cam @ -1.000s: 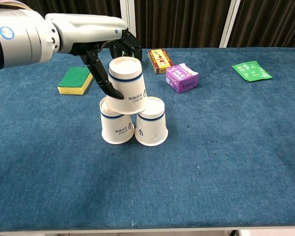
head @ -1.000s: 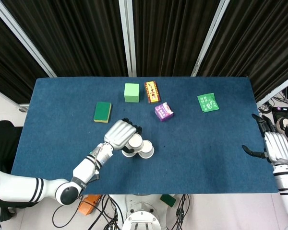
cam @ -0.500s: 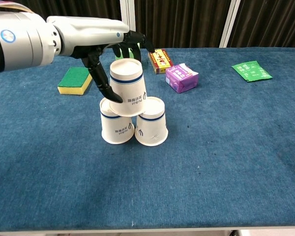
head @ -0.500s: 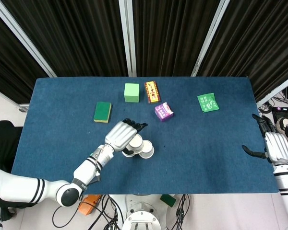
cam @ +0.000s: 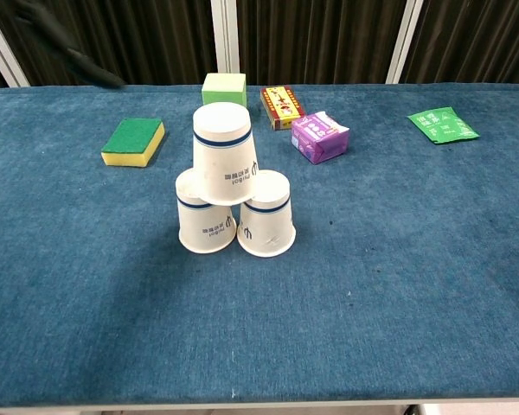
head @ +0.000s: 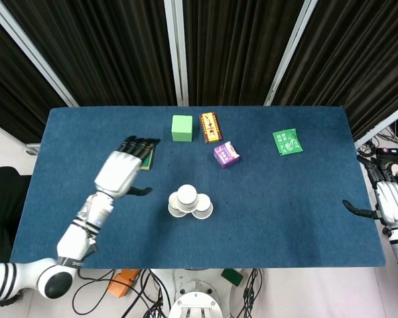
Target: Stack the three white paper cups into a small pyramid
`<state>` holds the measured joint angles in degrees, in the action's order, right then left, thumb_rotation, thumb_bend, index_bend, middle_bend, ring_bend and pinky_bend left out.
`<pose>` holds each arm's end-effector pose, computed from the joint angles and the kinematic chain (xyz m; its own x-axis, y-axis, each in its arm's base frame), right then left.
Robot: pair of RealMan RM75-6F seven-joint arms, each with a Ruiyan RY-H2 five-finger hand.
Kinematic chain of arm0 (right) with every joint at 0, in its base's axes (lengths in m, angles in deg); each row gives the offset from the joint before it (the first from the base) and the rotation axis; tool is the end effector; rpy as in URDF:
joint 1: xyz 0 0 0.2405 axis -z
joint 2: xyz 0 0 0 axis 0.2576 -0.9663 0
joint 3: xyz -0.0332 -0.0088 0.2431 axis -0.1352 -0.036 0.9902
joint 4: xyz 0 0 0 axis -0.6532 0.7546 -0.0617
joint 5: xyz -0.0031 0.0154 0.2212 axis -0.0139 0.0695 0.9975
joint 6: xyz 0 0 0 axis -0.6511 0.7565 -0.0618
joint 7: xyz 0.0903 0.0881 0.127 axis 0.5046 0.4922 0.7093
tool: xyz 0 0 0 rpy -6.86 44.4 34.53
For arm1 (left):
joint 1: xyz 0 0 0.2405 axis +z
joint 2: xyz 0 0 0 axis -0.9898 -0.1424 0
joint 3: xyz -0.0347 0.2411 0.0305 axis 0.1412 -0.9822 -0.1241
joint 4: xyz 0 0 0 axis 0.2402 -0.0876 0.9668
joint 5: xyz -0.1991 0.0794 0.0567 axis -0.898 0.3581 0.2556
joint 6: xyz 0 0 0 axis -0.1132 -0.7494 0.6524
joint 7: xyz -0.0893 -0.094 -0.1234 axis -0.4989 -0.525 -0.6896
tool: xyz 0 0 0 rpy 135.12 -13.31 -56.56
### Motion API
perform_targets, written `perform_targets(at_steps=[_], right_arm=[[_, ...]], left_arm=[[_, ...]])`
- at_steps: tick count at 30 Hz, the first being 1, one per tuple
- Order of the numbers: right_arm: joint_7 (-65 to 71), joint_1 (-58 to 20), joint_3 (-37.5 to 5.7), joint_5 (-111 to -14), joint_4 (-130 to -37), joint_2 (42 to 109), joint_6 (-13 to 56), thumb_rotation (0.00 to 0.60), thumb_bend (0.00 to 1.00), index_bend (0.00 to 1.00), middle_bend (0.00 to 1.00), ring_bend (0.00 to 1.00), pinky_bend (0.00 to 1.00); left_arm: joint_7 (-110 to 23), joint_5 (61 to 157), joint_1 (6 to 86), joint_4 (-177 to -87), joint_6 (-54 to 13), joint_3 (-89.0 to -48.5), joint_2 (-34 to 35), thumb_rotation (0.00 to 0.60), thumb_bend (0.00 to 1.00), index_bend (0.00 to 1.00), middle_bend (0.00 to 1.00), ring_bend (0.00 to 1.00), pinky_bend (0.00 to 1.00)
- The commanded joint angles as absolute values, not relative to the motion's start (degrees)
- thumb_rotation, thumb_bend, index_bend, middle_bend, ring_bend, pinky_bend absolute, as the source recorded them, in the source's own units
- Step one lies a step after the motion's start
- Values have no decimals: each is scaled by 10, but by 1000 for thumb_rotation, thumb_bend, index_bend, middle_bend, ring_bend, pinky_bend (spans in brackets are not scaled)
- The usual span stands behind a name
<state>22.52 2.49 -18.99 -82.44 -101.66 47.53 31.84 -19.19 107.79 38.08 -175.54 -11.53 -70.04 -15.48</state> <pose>-0.2988 -0.2743 0.1820 0.1809 -0.0519 0.9821 -0.9828 -0.0484 0.1784 -0.0826 0.3302 0.0764 0.3684 0.0949 0.9248 0.8794 -0.3582 -0.3136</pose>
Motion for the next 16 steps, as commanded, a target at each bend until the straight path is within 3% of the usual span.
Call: perform_targets(at_steps=[1, 9, 16], right_arm=[[229, 34, -202, -856, -969, 489, 345, 600, 328, 0, 134, 5, 104], [217, 65, -228, -898, -947, 510, 403, 600, 262, 0, 89, 0, 48], [187, 77, -244, -917, -990, 497, 417, 600, 262, 0, 77, 0, 25]], left_arm=[[-276, 1154, 472, -1687, -44, -747, -206, 600, 0, 35, 123, 102, 50], [-406, 1236, 614, -1593, 31, -828, -227, 600, 0, 47, 123, 69, 26], [-441, 1255, 696, -1555, 67, -853, -207, 600, 0, 47, 123, 66, 25]])
